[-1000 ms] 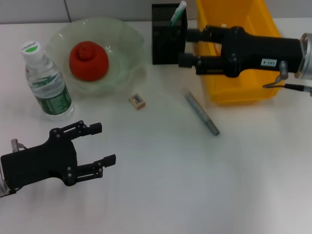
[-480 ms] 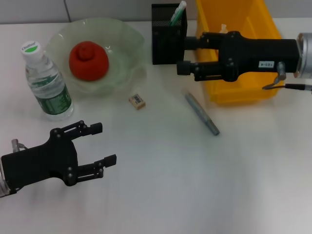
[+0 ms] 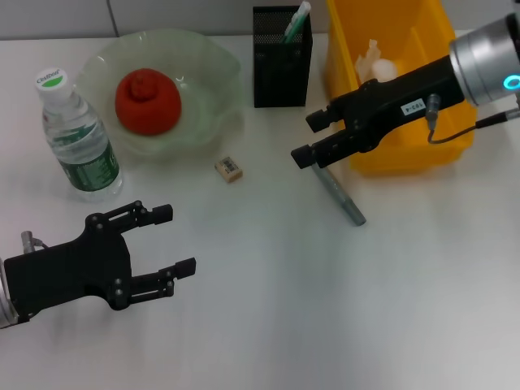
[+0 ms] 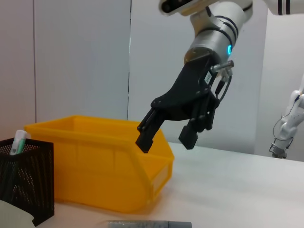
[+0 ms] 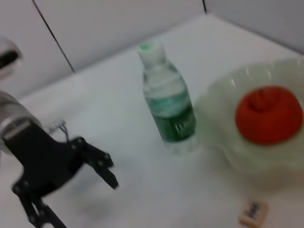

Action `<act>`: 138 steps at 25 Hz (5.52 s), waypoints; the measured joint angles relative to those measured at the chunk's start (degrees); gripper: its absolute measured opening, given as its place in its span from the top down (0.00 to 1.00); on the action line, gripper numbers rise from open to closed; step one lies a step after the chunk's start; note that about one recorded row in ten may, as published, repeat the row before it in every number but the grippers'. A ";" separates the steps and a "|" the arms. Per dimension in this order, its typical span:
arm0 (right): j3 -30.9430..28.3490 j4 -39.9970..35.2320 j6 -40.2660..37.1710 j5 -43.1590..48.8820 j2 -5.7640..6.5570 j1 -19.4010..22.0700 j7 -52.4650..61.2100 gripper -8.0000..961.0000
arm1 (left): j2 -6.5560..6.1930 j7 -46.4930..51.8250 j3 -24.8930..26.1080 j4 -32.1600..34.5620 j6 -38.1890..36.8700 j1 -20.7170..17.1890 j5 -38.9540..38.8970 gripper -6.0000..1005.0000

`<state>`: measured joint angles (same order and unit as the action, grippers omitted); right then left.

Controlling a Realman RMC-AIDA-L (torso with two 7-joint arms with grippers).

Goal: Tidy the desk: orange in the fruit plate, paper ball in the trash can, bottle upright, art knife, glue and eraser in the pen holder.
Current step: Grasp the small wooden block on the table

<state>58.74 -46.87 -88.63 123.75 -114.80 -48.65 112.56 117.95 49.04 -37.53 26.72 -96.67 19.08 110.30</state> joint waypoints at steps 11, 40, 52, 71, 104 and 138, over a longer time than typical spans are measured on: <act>3.66 -2.13 5.83 9.83 -3.91 -4.13 2.15 0.16 | 0.00 -0.07 0.00 0.00 0.22 0.00 0.00 0.20; 20.54 18.92 33.60 1.98 -5.09 -15.54 8.49 0.16 | 0.15 -0.51 0.00 0.00 1.03 -0.01 0.00 0.20; 37.32 21.21 41.43 -11.69 -5.08 -14.83 7.58 0.16 | 0.27 -0.71 0.10 -0.01 1.26 0.08 -0.29 0.20; 17.98 -5.36 23.90 -6.71 -4.17 6.82 0.81 0.16 | 0.21 -0.06 0.74 0.00 0.90 1.21 -0.52 0.20; -16.72 17.67 -6.38 -20.81 -0.10 30.19 -54.93 0.16 | 0.87 26.25 -14.99 5.50 16.41 12.92 -6.06 0.20; -16.74 17.25 -2.18 -20.48 -2.05 30.20 -54.84 0.16 | 1.23 77.51 -51.07 27.99 34.41 25.26 26.14 0.20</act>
<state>42.00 -29.62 -90.80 103.27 -116.85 -18.46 57.72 119.18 126.55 -88.60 54.71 -62.26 44.34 136.43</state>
